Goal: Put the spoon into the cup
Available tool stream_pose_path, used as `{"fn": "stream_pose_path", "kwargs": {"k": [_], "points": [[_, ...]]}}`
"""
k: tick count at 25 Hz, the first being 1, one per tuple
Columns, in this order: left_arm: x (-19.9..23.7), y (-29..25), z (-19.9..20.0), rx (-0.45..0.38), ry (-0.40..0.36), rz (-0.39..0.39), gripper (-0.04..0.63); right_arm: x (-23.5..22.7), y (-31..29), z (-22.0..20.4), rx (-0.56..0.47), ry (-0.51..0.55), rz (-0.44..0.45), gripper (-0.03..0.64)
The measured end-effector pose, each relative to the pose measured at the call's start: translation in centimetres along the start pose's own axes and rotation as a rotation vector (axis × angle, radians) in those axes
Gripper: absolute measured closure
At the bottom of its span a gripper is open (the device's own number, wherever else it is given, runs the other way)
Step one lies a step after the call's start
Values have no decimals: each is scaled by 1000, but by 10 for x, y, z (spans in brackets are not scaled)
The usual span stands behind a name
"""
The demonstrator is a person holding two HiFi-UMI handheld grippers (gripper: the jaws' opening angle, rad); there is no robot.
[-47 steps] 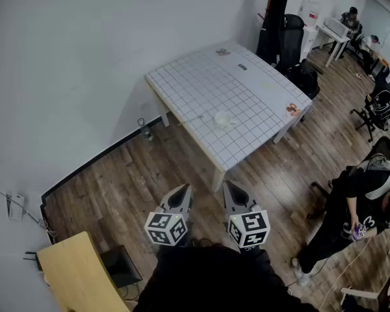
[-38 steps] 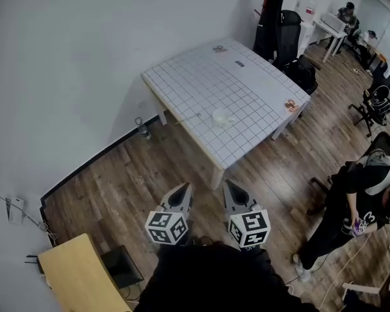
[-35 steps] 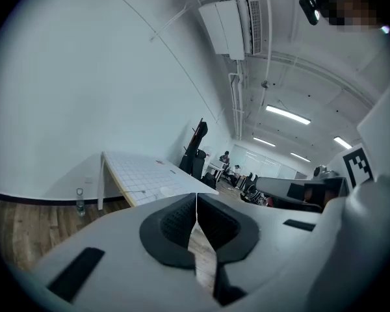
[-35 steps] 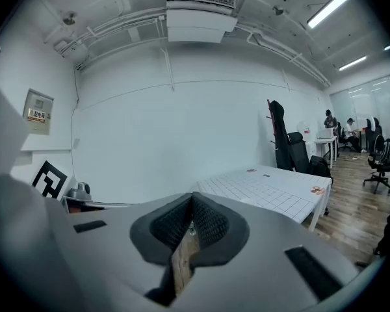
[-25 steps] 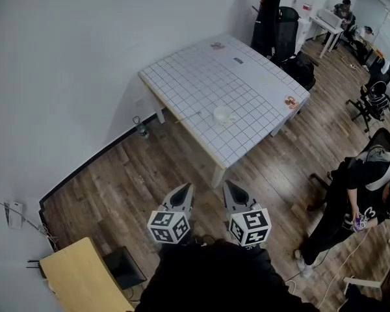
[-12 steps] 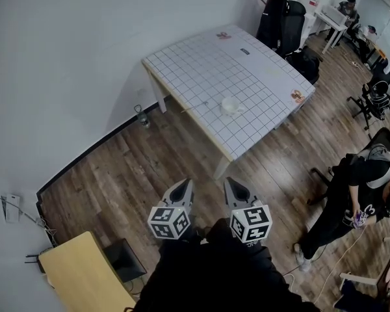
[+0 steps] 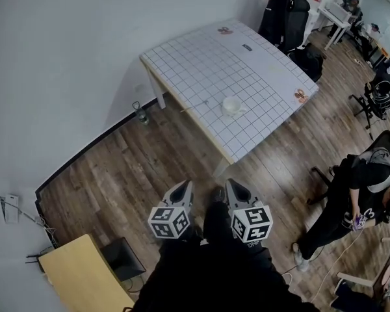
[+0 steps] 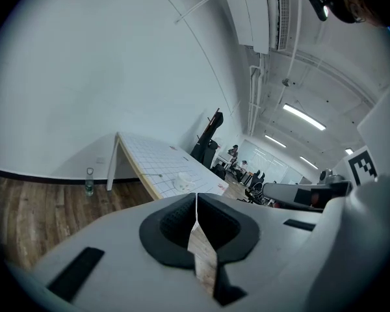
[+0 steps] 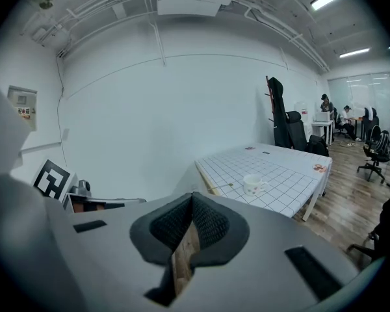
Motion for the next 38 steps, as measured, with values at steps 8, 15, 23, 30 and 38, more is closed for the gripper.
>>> {"fn": "stream_pose_path", "kwargs": {"k": [8, 15, 23, 30, 38], "points": [[10, -79, 37, 8, -11, 16, 558, -53, -63, 41, -11, -16, 28, 595], [10, -163, 70, -2, -5, 46, 558, -113, -117, 72, 7, -18, 65, 595], [19, -240, 92, 33, -4, 94, 558, -161, -176, 102, 45, -20, 116, 595], [30, -270, 90, 78, 15, 143, 558, -189, -208, 106, 84, -49, 142, 595], [51, -294, 90, 77, 26, 159, 558, -200, -244, 93, 151, -64, 135, 595]]}}
Point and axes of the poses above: the fingertips, and each gripper's own axes: y backward along the fingers, x to its left, z out of its top, the point moved 6 cm from there along y, backward along the fingers, and after that the axes turned 4 degrees about -y, right-handed, at the moved point
